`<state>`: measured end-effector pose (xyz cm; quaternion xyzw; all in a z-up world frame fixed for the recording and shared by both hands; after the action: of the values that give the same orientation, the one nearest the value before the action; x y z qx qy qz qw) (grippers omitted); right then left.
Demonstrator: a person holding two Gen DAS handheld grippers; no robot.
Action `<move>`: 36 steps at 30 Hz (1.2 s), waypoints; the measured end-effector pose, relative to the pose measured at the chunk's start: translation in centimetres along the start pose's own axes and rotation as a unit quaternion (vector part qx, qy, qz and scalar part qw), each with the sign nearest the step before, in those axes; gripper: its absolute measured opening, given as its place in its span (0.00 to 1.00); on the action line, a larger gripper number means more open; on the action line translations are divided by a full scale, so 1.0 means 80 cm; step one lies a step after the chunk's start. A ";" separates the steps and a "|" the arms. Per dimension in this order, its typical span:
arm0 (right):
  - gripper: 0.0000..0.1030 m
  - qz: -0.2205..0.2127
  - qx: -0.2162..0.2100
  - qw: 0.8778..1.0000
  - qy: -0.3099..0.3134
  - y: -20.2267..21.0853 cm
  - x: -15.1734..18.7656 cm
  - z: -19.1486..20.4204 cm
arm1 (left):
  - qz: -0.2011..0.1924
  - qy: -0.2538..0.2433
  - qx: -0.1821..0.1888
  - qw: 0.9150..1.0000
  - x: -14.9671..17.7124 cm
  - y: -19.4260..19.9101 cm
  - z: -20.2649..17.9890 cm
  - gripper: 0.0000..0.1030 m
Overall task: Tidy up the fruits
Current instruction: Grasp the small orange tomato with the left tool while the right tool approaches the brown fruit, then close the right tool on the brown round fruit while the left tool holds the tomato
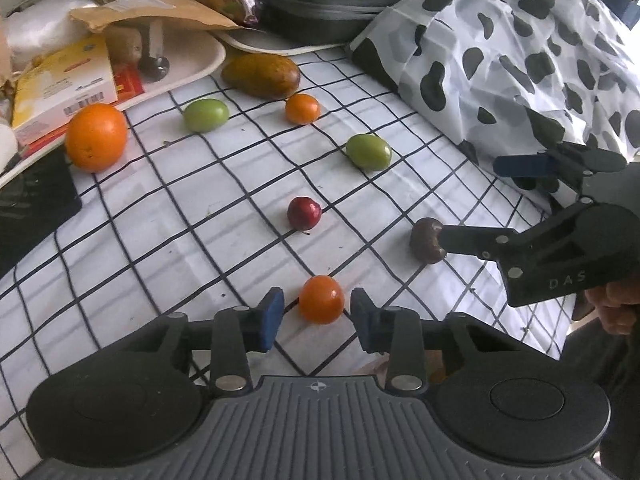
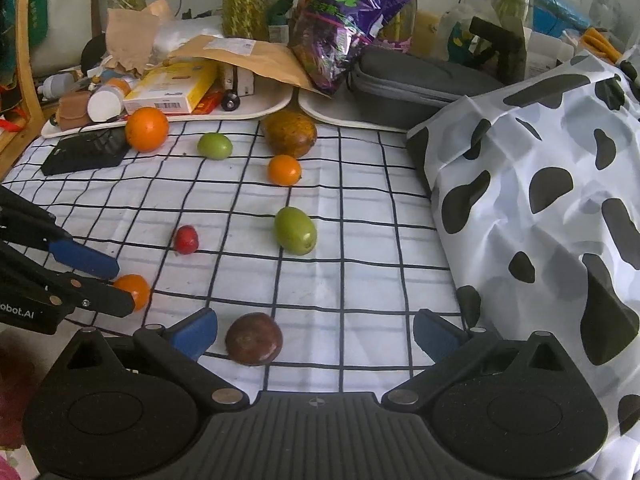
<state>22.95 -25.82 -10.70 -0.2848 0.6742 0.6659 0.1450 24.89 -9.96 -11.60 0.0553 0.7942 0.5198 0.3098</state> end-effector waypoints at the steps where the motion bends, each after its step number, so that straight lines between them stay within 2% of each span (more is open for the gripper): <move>1: 1.00 0.001 0.000 1.000 -0.001 -0.001 0.000 -0.001 | 0.002 -0.004 0.001 1.000 -0.001 -0.002 -0.002 0.34; 7: 1.00 0.003 -0.005 1.000 0.005 -0.006 -0.002 0.001 | 0.016 -0.016 -0.003 1.000 -0.002 -0.015 -0.005 0.25; 11: 1.00 0.010 -0.010 1.000 0.004 -0.009 0.001 0.002 | 0.010 -0.017 -0.009 1.000 -0.002 -0.015 -0.006 0.23; 15: 0.99 0.015 -0.031 0.999 0.000 -0.011 0.003 0.007 | -0.004 -0.018 -0.038 0.999 -0.004 -0.011 0.000 0.23; 19: 0.82 0.029 -0.051 0.998 0.001 -0.017 0.008 0.015 | -0.025 -0.002 -0.037 0.999 -0.010 0.002 0.010 0.22; 20: 0.80 0.031 -0.054 0.998 0.001 -0.018 0.009 0.017 | -0.027 -0.001 -0.037 0.999 -0.011 0.005 0.011 0.22; 22: 0.70 0.031 -0.062 0.998 0.002 -0.018 0.010 0.020 | -0.031 0.001 -0.041 0.999 -0.011 0.008 0.013 0.22; 25: 0.59 0.031 -0.072 0.997 0.005 -0.019 0.009 0.027 | -0.034 0.006 -0.044 0.998 -0.012 0.011 0.018 0.22; 29: 0.51 0.034 -0.074 0.997 0.017 -0.026 0.008 0.034 | -0.032 0.007 -0.050 0.998 -0.011 0.011 0.021 0.22; 33: 0.34 0.032 -0.065 0.997 0.032 -0.029 0.007 0.037 | -0.035 0.011 -0.052 0.998 -0.011 0.015 0.025 0.22; 36: 0.33 0.031 -0.071 0.996 0.036 -0.027 0.007 0.041 | -0.037 0.012 -0.054 0.998 -0.011 0.017 0.026 0.22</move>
<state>23.15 -22.57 -12.99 -0.2970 0.6385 0.7055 0.0798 26.43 -8.05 -10.60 0.0025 0.7700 0.5509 0.3218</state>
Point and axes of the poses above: each gripper's, at about its wrist camera, not at the fingertips, and y roughly against the way its jaws point, z to its left, x to its underside, the point moved 7 cm from there along -y, roughly the way its jaws point, and after that the axes turned 5 degrees about y, right-handed, at the moved point
